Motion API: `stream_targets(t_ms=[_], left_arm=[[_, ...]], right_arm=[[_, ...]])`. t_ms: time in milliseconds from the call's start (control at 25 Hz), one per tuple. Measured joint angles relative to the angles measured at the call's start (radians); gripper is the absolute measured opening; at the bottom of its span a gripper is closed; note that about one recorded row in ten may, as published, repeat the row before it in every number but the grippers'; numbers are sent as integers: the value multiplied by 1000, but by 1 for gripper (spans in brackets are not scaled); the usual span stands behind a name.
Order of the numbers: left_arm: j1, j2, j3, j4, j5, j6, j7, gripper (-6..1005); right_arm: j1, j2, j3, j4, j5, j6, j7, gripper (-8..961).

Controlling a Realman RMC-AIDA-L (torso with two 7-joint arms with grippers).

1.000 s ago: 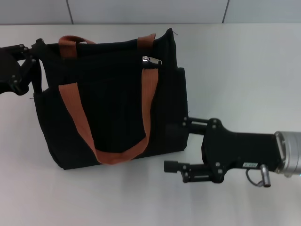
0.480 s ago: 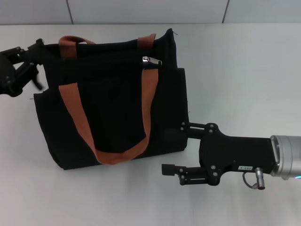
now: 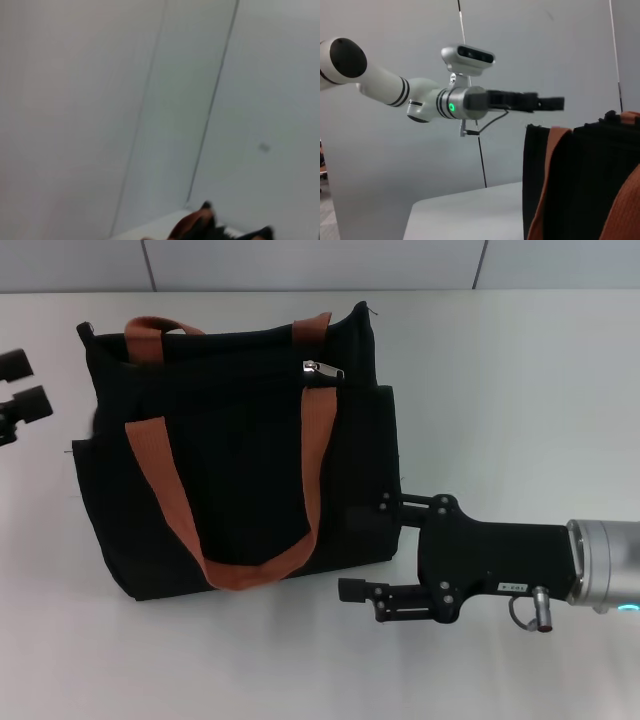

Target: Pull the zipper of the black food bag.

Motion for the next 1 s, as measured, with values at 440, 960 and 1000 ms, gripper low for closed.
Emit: stream_targets(t_ms=[440,960,1000], left_arm=[[32,-59,5,-7,-87,89,146,771],[114,-143,406,-46,-3,27,416,827],[111,-143,406,-72,14,-7,424,827]], right_arm=[[40,0,0,2,1,10,0,760],[41,3,-93,6,-12,40,1,761],[42,4,-106,11,-11,45,0,761]])
